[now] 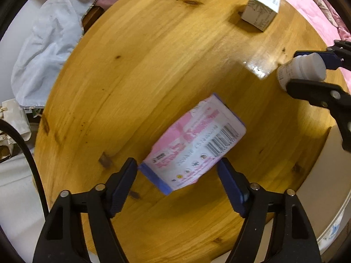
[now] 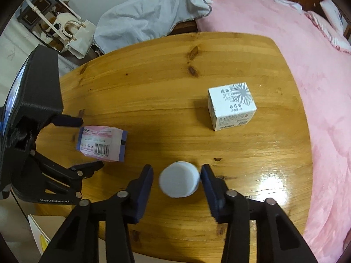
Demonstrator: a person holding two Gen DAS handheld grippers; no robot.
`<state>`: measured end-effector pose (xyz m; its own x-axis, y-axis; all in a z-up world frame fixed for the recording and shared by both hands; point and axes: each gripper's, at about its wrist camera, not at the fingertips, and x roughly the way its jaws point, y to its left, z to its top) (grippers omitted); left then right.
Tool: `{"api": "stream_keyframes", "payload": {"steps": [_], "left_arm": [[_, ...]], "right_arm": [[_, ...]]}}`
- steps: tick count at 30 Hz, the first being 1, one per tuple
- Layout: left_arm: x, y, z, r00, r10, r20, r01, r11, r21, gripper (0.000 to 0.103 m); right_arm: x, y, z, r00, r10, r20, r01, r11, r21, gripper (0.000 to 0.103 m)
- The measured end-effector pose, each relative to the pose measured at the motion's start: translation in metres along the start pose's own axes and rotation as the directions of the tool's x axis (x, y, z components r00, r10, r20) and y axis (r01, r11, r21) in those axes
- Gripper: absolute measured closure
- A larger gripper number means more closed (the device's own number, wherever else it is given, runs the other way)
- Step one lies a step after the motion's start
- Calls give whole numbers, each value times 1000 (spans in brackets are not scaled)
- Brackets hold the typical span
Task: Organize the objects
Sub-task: 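Grasp the pink wipes packet with the left gripper while the right grasps the white pill bottle, then carry the wipes packet and pill bottle back over the tray with both grippers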
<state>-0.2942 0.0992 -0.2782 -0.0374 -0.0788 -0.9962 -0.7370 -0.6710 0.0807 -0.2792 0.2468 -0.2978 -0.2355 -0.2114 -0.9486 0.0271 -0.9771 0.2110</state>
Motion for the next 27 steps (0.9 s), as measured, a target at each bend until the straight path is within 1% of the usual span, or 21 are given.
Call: {"api": "stream_keyframes", "payload": {"steps": [4,10,13,16,19,20,22,27], "left_arm": [[-4,-4,-1,999,-49,11,49,999,-1,47],[-7,-11,-6,997,-62,35,63,998,-20,50],[-11,-12,-11,995,-85,60,88,995,-49,53],[-17,-14,-20,992,-98,79,104,991,-80,54],[-21,-18,-28,992,-92,90,100,991,-91,55],[-23,-19,-30,992,-91,92,100,990,-95,58],[-26,-18,-34,992,-85,95,96,989,-115,58],[-45,-18,-43,989,-67,133,88,984,-157,59]], "right_arm": [[1,0,0,1000,4,2,-4,1000,1,67],[0,-2,-1,1000,11,7,-11,1000,-2,68],[-4,-3,-3,999,24,24,-24,1000,3,70],[-8,-3,-5,999,32,35,-32,999,7,71],[-10,-1,-7,998,38,41,-39,999,8,71],[-12,0,-8,998,42,44,-42,999,8,71],[-15,0,-11,997,51,50,-51,999,11,71],[-32,3,-16,994,67,86,-69,998,12,71]]}}
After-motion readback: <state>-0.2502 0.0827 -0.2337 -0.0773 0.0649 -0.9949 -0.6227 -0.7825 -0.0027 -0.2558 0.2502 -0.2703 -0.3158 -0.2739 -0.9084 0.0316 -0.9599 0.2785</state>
